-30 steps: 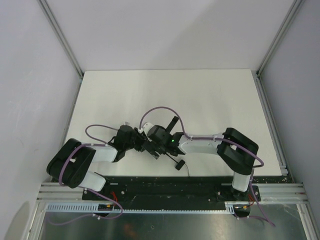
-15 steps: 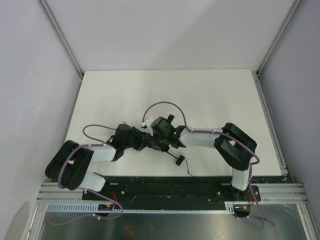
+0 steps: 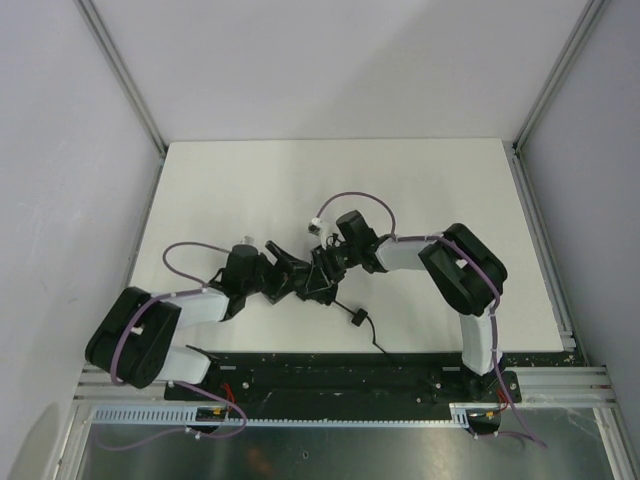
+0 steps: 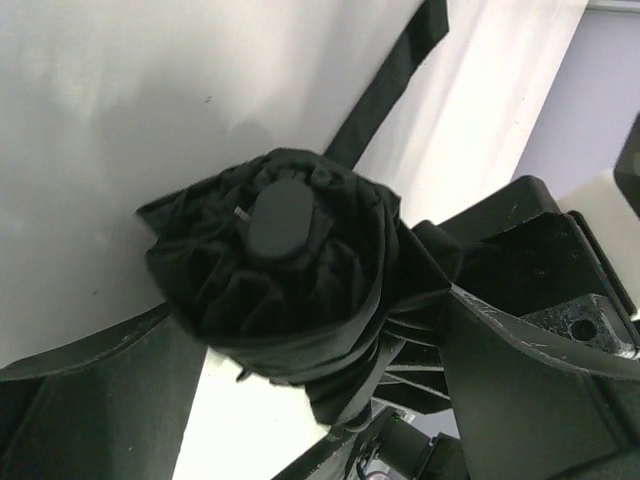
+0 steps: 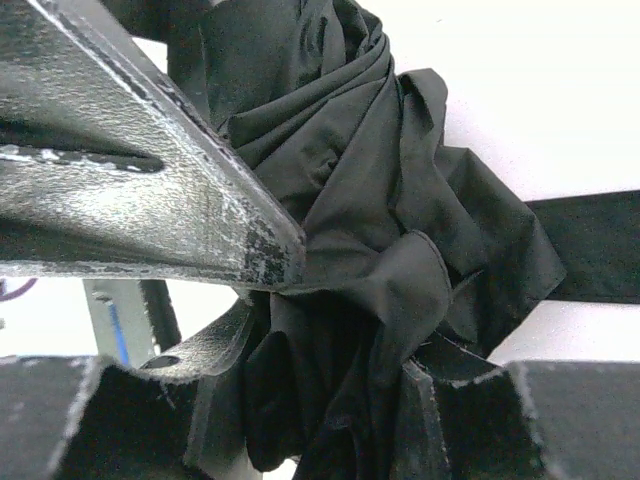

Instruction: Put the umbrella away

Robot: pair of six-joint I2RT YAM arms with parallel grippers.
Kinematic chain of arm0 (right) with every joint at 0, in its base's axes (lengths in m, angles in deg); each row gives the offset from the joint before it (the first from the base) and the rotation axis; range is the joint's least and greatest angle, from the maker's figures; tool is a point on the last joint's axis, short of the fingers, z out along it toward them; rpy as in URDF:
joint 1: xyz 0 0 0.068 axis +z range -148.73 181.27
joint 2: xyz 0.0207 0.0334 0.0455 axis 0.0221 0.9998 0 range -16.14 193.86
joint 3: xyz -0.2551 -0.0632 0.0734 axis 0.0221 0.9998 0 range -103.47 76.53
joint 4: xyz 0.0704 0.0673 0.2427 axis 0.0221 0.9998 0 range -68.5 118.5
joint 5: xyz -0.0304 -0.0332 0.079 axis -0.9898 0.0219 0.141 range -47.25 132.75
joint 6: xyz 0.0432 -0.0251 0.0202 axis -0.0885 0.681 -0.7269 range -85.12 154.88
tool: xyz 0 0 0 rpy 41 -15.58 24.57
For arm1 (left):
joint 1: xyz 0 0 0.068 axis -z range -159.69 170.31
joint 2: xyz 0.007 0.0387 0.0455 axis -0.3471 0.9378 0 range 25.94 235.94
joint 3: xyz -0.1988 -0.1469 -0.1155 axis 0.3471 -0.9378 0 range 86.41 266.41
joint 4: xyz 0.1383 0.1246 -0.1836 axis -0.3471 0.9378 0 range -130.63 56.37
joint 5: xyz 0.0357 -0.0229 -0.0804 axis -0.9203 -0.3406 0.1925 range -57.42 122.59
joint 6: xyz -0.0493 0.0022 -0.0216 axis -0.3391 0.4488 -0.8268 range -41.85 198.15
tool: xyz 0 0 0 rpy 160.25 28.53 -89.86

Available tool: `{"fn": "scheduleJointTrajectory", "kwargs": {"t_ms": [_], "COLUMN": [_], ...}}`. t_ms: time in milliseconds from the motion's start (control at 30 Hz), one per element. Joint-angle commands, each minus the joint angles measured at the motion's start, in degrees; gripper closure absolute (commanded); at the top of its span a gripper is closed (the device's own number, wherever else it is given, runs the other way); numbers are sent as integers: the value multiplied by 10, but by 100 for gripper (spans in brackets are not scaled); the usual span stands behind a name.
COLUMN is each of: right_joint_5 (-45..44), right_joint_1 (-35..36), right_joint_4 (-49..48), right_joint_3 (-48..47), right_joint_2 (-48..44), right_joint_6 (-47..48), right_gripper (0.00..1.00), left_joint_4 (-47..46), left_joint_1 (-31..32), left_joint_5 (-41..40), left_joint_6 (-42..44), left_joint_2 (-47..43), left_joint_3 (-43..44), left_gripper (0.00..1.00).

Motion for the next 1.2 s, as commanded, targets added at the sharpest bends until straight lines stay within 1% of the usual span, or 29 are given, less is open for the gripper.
{"fn": "scheduleJointTrajectory", "kwargs": {"t_ms": [0, 67, 167, 233, 300, 367, 400, 433, 467, 500, 600, 667, 733, 800, 900, 967, 1067, 1167], "right_joint_5": [87, 100, 120, 126, 111, 83, 64, 45, 23, -4, -102, -176, -262, -329, -419, -464, -518, -576], "right_joint_1": [-12, -14, -14, -15, -13, -13, -12, -11, -10, -8, 9, 33, 66, 97, 140, 166, 195, 225], "right_joint_4": [35, 29, 20, 18, 22, 35, 44, 50, 64, 77, 111, 124, 129, 132, 134, 130, 131, 125], "right_joint_3": [34, 34, 35, 34, 33, 32, 29, 29, 28, 27, 25, 24, 24, 22, 15, 12, 2, -3], "right_joint_2": [61, 63, 62, 56, 44, 27, 17, 5, -8, -22, -74, -105, -129, -140, -142, -137, -117, -95], "right_joint_6": [-27, -26, -30, -32, -32, -30, -29, -27, -23, -20, -3, 20, 42, 62, 84, 98, 109, 139], "right_gripper": [100, 100, 100, 100, 100, 100, 97, 92, 85, 75, 47, 34, 25, 20, 13, 11, 10, 13], "left_joint_4": [76, 74, 69, 66, 64, 64, 64, 64, 64, 64, 74, 105, 152, 177, 189, 197, 209, 227], "left_joint_1": [17, 17, 17, 17, 17, 17, 17, 17, 17, 18, 18, 18, 18, 18, 18, 18, 18, 18], "left_joint_5": [-19, -22, -33, -38, -38, -34, -30, -26, -21, -18, -11, -12, -15, -14, -11, -8, -3, -3], "left_joint_6": [37, 37, 37, 36, 33, 27, 24, 21, 17, 12, -6, -17, -18, -22, -30, -33, -37, -39], "left_joint_2": [70, 91, 93, 87, 82, 79, 78, 77, 75, 73, 62, 57, 56, 56, 59, 64, 72, 77], "left_joint_3": [0, 5, -2, -9, -13, -16, -16, -15, -16, -17, -19, -12, 5, 11, 12, 14, 20, 27], "left_gripper": [9, 18, 44, 58, 74, 86, 91, 95, 98, 99, 100, 100, 100, 100, 100, 100, 100, 100]}}
